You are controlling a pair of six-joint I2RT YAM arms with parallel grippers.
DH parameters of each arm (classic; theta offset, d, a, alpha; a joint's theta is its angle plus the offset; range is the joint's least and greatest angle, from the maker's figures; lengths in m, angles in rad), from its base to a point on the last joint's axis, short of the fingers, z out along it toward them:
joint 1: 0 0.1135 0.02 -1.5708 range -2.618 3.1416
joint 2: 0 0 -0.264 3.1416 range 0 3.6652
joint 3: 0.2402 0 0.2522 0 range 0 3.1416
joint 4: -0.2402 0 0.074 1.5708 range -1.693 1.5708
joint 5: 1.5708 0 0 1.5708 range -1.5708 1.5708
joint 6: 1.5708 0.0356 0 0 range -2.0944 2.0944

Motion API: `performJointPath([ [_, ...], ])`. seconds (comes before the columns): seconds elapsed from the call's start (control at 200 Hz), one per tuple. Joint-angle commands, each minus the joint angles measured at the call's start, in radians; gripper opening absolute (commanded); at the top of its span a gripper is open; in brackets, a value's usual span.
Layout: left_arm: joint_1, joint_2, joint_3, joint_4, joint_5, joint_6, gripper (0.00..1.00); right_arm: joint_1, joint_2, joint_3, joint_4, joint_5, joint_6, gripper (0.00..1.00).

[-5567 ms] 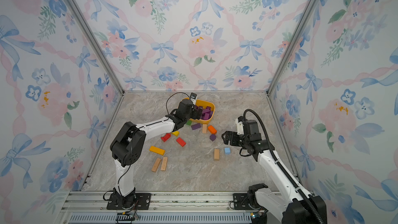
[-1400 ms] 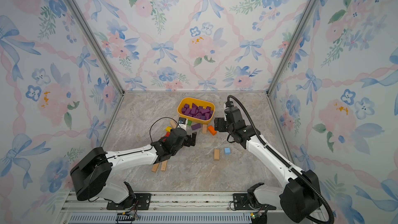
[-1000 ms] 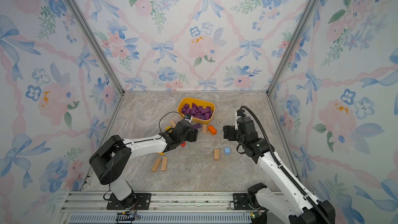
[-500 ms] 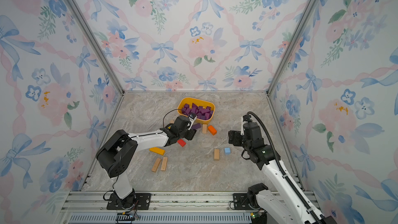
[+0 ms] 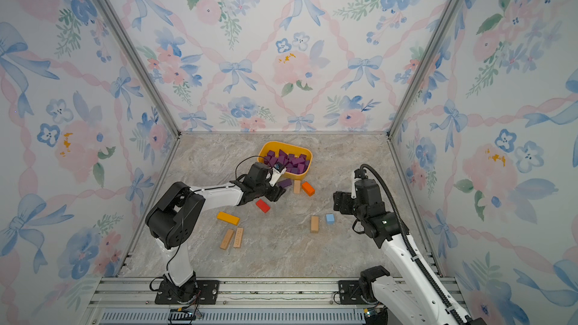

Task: Pick purple bricks into the storage bin
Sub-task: Pick up the building block from the center of the board.

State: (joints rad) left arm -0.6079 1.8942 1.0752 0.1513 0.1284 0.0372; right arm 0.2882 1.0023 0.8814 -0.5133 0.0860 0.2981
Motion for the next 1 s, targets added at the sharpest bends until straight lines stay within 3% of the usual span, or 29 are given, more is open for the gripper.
performJointPath([
  [0.0,0.002,0.035,0.039,0.006,0.039,0.035,0.67,-0.016,0.005,-0.012,-0.018,-0.013,-0.017,0.90],
  [0.615,0.019,0.143,0.124,-0.026,0.033,0.045,0.68,-0.056,-0.009,-0.015,-0.030,-0.034,-0.030,0.89],
  [0.995,0.016,0.166,0.116,-0.052,0.104,0.045,0.64,-0.076,0.005,-0.016,-0.025,-0.052,-0.029,0.90],
])
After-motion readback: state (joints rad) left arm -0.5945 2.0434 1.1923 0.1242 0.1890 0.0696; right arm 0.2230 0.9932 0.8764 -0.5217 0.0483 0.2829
